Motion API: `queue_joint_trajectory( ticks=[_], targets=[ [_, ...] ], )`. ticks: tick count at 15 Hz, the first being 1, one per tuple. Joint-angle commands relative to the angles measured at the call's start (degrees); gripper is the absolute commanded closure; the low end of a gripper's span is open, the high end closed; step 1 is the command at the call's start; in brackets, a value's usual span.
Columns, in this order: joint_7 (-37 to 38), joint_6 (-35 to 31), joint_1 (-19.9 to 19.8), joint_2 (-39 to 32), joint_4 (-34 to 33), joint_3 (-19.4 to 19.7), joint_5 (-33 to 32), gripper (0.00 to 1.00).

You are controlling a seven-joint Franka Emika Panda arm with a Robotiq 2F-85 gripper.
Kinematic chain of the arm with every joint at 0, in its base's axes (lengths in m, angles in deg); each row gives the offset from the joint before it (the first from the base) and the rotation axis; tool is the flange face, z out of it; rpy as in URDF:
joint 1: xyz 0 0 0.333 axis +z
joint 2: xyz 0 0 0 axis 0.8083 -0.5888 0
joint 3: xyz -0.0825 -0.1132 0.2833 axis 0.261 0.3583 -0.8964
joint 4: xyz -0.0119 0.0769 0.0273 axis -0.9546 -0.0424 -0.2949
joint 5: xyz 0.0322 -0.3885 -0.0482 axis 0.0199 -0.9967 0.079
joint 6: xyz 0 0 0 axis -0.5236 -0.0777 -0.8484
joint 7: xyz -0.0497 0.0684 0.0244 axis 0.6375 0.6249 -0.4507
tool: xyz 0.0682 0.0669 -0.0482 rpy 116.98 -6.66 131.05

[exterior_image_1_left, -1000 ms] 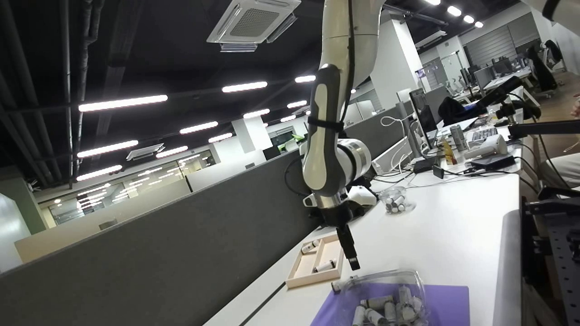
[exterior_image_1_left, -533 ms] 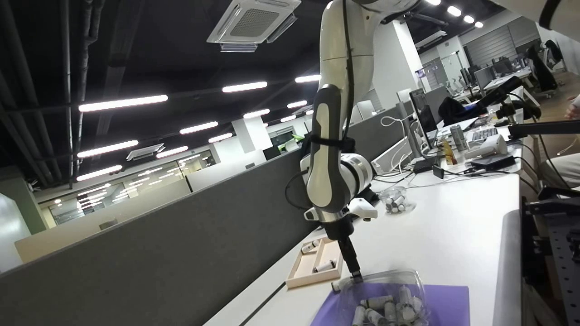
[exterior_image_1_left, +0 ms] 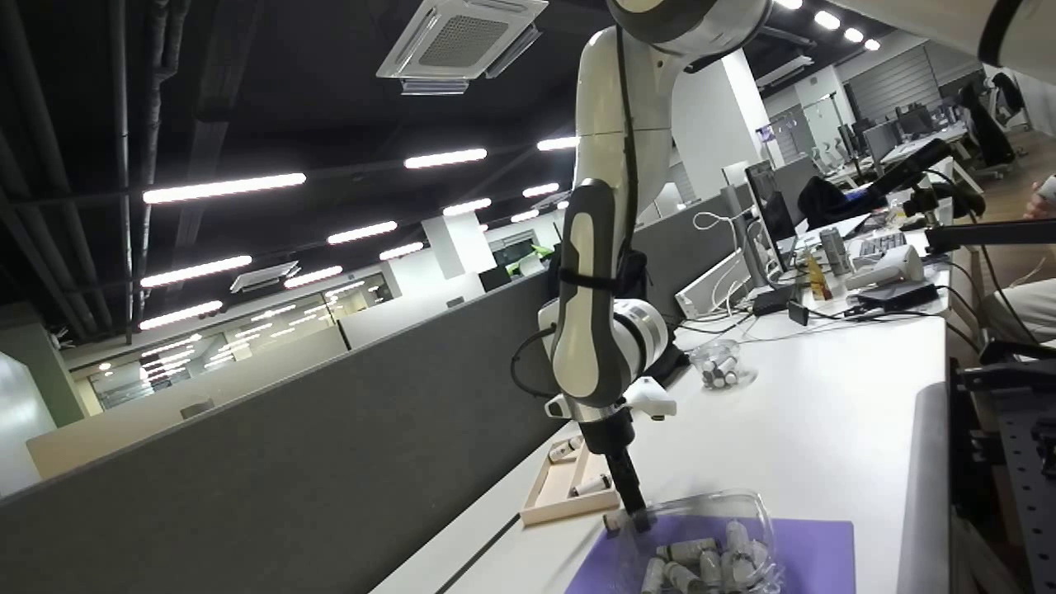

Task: Put the bottle on the table on the tray

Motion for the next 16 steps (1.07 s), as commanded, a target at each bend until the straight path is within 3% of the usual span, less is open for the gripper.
queue_joint_trajectory(
  ticks=[1, 8, 16],
  targets=[
    [2.4, 0.0, -0.9, -1.6, -2.5, -1.4, -1.7, 0.47],
    [1.4, -0.9, -2.5, -0.6, -2.4, -3.9, -0.9, 0.95],
    [2.5, 1.6, -5.6, 1.3, -7.6, -4.3, 0.6, 0.93]
  ],
)
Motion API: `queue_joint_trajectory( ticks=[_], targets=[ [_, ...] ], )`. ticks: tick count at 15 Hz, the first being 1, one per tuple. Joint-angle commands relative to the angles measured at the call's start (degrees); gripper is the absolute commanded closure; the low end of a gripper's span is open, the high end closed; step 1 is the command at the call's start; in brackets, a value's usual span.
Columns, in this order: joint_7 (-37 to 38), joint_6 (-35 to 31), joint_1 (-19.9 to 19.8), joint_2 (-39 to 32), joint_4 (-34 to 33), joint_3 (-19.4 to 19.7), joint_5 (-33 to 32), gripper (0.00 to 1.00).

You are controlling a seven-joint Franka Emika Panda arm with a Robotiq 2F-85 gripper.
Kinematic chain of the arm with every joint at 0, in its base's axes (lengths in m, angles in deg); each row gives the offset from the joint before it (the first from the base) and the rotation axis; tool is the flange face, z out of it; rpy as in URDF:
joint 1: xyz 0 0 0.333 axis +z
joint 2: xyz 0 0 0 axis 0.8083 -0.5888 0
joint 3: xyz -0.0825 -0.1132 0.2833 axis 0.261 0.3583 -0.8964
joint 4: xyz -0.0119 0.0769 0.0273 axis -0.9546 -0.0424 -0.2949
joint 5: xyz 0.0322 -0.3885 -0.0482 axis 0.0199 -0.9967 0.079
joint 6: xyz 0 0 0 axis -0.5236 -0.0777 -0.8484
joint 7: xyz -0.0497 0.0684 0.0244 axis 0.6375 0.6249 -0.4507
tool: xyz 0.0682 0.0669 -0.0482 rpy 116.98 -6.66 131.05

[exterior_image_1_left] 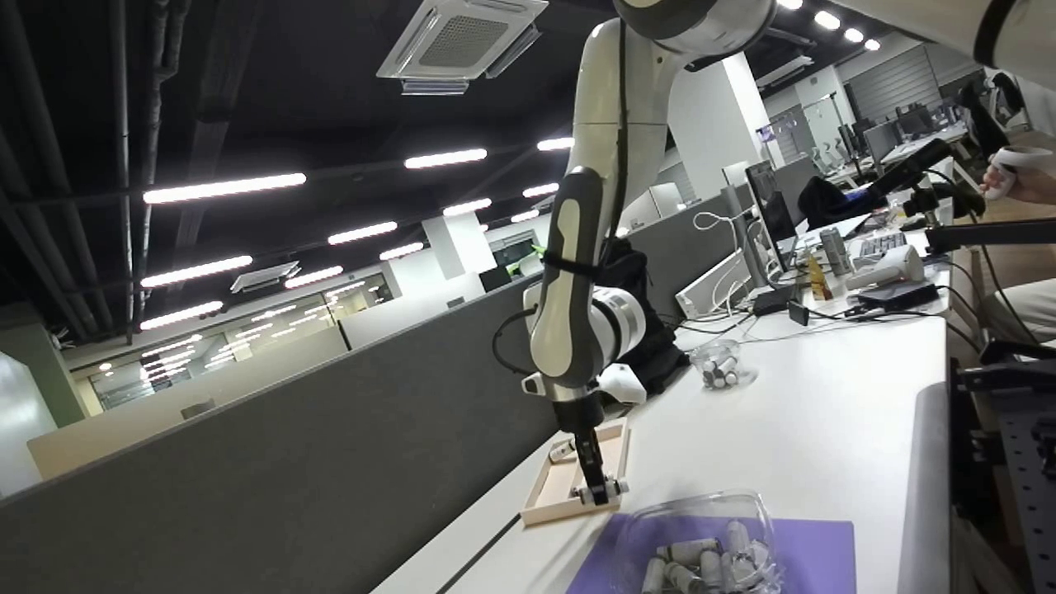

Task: Put the bottle on the table on the tray

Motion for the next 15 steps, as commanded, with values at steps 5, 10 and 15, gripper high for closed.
queue_joint_trajectory(
  ticks=[5, 10, 15],
  targets=[
    [3.9, 6.6, -2.1, -2.1, -11.3, 1.6, 0.1, 0.93],
    [8.3, 11.2, -1.5, -7.0, -18.8, 4.2, -0.2, 0.93],
    [12.0, 12.7, -2.1, -12.4, -24.4, 4.4, 0.3, 0.93]
  ],
)
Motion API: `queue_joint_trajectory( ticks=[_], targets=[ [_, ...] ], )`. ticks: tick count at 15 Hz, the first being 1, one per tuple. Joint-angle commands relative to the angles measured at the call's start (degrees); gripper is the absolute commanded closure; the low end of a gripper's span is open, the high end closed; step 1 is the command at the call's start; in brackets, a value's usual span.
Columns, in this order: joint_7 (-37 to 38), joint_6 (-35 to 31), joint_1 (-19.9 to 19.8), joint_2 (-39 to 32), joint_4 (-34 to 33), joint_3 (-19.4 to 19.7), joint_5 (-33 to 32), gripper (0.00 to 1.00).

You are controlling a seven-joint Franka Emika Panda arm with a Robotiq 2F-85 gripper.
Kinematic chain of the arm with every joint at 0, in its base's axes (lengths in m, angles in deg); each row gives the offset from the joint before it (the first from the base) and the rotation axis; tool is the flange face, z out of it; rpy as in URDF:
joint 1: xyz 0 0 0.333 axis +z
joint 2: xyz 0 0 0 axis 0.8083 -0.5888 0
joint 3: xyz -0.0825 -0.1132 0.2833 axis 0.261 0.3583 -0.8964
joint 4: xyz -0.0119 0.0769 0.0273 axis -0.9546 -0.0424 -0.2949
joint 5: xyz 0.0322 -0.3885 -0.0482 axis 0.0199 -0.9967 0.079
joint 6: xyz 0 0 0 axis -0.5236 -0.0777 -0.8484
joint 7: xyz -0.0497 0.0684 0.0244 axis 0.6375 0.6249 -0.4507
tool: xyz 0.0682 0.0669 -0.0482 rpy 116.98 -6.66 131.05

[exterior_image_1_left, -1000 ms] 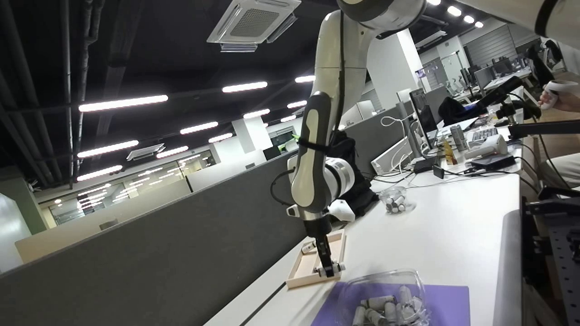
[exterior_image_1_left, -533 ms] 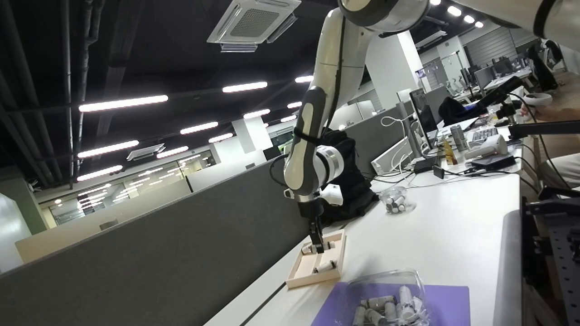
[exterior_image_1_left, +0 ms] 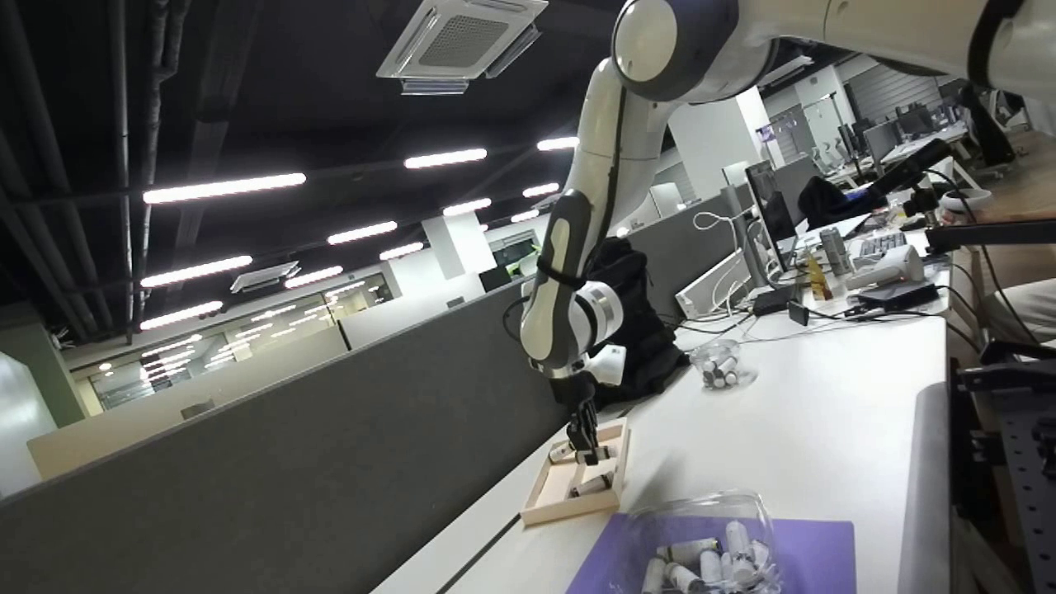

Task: Put the bottle on the table on the tray

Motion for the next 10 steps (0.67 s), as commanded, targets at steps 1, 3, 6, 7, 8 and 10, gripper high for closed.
queue_joint_trajectory(
  ticks=[1, 3, 6, 7, 8, 10],
  targets=[
    [4.3, 2.6, -0.1, -4.4, -6.2, -0.2, 0.5, 0.93],
    [5.3, 3.0, -0.3, -5.8, -7.8, -0.6, 0.8, 0.93],
    [5.5, 3.7, -0.6, -6.1, -9.1, -1.2, 1.6, 0.41],
    [5.3, 3.6, -0.7, -5.8, -9.0, -1.6, 1.8, 0.35],
    [5.2, 3.4, -0.8, -5.4, -8.8, -1.9, 2.1, 0.27],
    [4.7, 3.0, -1.1, -4.0, -7.9, -2.7, 2.8, 0.13]
  ],
)
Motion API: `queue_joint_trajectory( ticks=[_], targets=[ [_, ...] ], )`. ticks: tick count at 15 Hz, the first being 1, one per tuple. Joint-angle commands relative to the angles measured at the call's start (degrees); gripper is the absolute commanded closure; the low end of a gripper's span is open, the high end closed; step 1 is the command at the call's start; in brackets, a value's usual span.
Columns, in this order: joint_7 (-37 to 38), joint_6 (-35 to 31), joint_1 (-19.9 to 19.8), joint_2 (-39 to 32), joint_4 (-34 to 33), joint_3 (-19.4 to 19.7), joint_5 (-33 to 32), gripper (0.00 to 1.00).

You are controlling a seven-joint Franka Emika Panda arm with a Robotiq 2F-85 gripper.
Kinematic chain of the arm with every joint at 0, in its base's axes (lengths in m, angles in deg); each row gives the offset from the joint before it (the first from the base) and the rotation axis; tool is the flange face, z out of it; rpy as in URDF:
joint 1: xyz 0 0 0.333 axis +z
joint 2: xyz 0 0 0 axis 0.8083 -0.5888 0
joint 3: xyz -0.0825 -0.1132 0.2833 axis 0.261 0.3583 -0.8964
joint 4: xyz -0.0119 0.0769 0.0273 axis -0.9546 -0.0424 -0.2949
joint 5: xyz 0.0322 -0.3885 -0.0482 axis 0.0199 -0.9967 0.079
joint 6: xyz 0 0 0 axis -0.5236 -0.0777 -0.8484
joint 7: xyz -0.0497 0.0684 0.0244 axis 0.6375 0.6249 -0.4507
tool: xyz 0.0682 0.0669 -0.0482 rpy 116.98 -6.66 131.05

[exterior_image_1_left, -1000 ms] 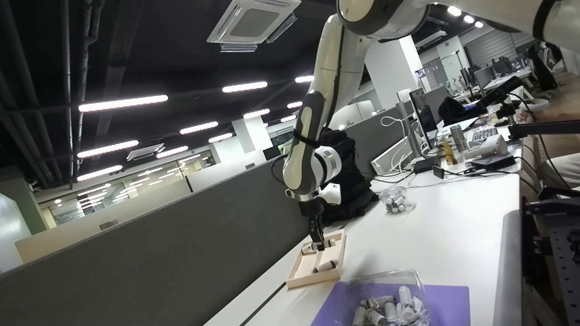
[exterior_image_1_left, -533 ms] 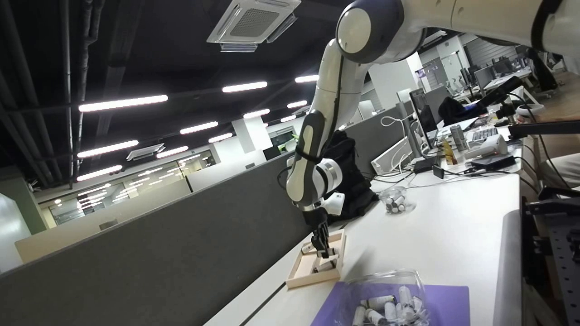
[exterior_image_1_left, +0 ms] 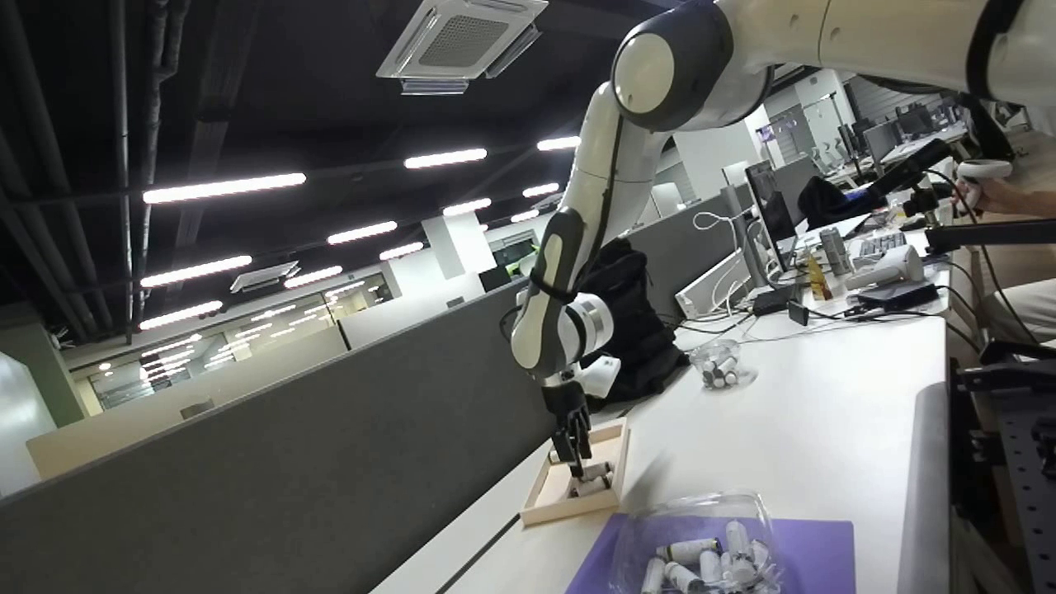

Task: Put the bottle on the table on the tray

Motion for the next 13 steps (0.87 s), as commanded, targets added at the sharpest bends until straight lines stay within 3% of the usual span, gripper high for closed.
queue_joint_trajectory(
  ticks=[1, 3, 13],
  targets=[
    [0.8, 0.7, -1.0, 2.2, 0.2, -2.1, 1.0, 0.07],
    [0.7, 1.4, -1.3, 4.8, 1.8, -3.2, 2.0, 0.00],
    [-1.4, 5.1, -1.3, 22.0, 14.5, -4.7, 5.2, 0.00]
  ],
)
